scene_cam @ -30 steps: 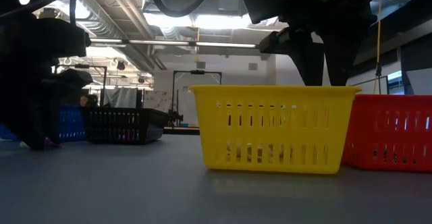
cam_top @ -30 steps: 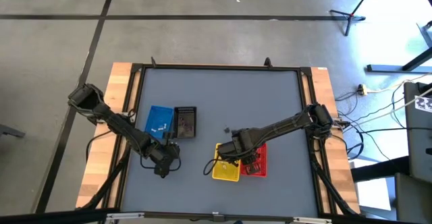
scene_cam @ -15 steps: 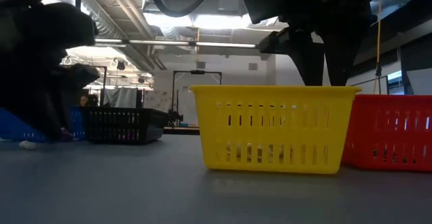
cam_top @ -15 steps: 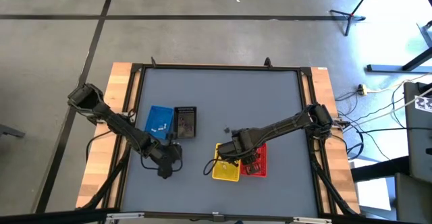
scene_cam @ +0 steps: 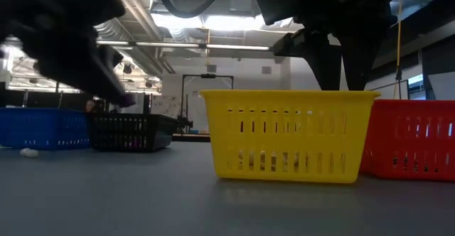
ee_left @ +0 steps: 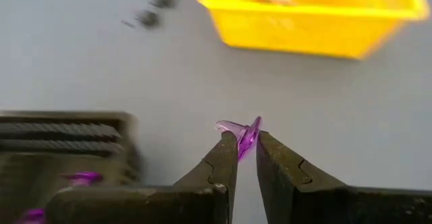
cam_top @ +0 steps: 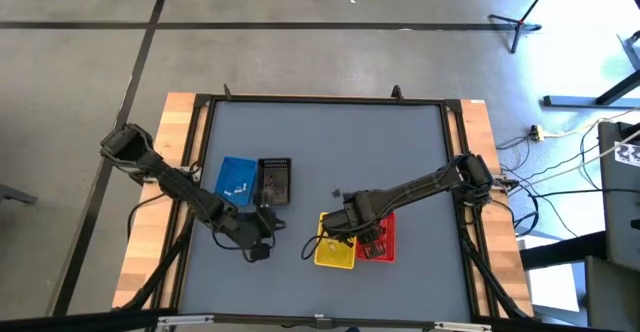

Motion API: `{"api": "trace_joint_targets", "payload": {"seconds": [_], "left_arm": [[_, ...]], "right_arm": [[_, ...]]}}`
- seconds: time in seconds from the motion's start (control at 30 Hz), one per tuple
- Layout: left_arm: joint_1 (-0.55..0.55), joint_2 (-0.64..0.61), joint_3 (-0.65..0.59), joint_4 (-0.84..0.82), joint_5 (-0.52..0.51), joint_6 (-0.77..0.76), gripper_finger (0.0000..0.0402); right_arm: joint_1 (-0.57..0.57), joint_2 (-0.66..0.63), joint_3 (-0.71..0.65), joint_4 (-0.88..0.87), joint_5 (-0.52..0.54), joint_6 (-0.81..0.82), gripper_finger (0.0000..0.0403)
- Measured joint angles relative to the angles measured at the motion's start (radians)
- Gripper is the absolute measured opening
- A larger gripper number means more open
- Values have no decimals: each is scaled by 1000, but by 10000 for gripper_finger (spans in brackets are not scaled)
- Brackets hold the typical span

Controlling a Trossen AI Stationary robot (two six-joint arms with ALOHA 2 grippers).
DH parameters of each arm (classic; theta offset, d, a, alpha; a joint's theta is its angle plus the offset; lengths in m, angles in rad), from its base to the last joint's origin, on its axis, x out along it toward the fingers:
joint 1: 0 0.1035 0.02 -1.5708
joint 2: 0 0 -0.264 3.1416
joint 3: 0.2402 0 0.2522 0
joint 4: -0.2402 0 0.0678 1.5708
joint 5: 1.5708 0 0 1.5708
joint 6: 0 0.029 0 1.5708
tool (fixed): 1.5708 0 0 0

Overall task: Sort Halloween decoration
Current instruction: Put the witch hat toy into the black bin

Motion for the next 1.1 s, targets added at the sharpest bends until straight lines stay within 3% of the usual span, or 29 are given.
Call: {"api": "trace_joint_targets", "payload": {"seconds": [0.23, 0.33, 0.77, 1.1], "left_arm": [[40, 0, 1, 24, -240, 0, 40], [57, 0, 1, 24, -294, 0, 40], [131, -1, 1, -137, -327, -1, 40], [164, -1, 1, -140, -327, -3, 42]], "right_arm": [[0, 0, 0, 0, 0, 0, 147], [0, 0, 0, 0, 0, 0, 147], [0, 0, 0, -1, 0, 0, 147], [0, 0, 0, -6, 0, 2, 147]]}}
